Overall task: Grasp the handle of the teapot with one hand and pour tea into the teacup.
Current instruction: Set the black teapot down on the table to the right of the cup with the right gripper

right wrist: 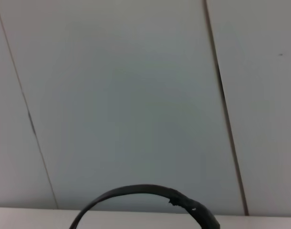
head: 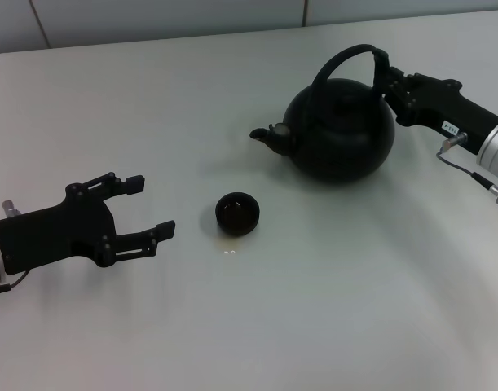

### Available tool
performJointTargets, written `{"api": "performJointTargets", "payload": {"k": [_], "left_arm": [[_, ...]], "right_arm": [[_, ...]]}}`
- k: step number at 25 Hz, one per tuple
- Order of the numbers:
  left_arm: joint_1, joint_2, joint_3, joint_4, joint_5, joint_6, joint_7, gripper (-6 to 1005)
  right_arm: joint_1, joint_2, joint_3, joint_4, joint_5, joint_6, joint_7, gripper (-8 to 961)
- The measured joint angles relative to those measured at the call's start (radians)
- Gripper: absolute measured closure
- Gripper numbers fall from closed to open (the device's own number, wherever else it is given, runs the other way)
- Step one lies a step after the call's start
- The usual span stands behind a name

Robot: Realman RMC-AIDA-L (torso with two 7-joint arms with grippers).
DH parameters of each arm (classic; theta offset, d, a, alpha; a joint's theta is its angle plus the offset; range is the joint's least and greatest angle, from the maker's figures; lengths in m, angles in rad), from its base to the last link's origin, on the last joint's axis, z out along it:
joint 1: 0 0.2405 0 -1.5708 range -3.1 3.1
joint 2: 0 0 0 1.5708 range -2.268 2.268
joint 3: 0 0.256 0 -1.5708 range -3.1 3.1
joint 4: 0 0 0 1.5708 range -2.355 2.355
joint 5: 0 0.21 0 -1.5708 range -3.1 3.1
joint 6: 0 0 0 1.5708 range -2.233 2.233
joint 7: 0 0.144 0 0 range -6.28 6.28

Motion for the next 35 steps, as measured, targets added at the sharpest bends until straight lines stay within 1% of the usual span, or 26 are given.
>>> {"api": "performJointTargets", "payload": {"k": [2, 5, 16, 22, 28, 32, 35], "left_arm": [[-0.001, 0.000, 0.000, 0.000, 0.000, 0.000, 0.000, 128], [-0.003, 0.000, 0.000, 0.000, 0.000, 0.000, 0.000, 128], [-0.007, 0.000, 0.000, 0.000, 0.000, 0.002, 0.000, 129], [-0.007, 0.000, 0.000, 0.001, 0.000, 0.002, -0.001, 129], [-0.008, 0.000, 0.000, 0.005, 0.000, 0.001, -0.008, 128], [-0.008, 0.000, 0.000, 0.005, 0.000, 0.000, -0.010, 128], [-0.008, 0.000, 0.000, 0.005, 0.000, -0.001, -0.010, 128]], "right_arm": [[0.000, 0.000, -0.003, 0.001, 0.000, -0.002, 0.000, 837], [-0.002, 0.000, -0.039, -0.009, -0.003, -0.022, 0.003, 845], [-0.008, 0.001, -0.037, -0.027, 0.006, -0.026, 0.006, 728], [-0.008, 0.001, -0.037, -0.029, 0.008, -0.024, 0.006, 480], [-0.004, 0.000, -0.037, -0.029, 0.008, -0.019, 0.005, 281], [-0.009, 0.001, -0.033, -0.033, 0.011, -0.022, -0.004, 281], [-0.027, 0.004, -0.026, -0.040, 0.041, -0.037, -0.019, 281]]}}
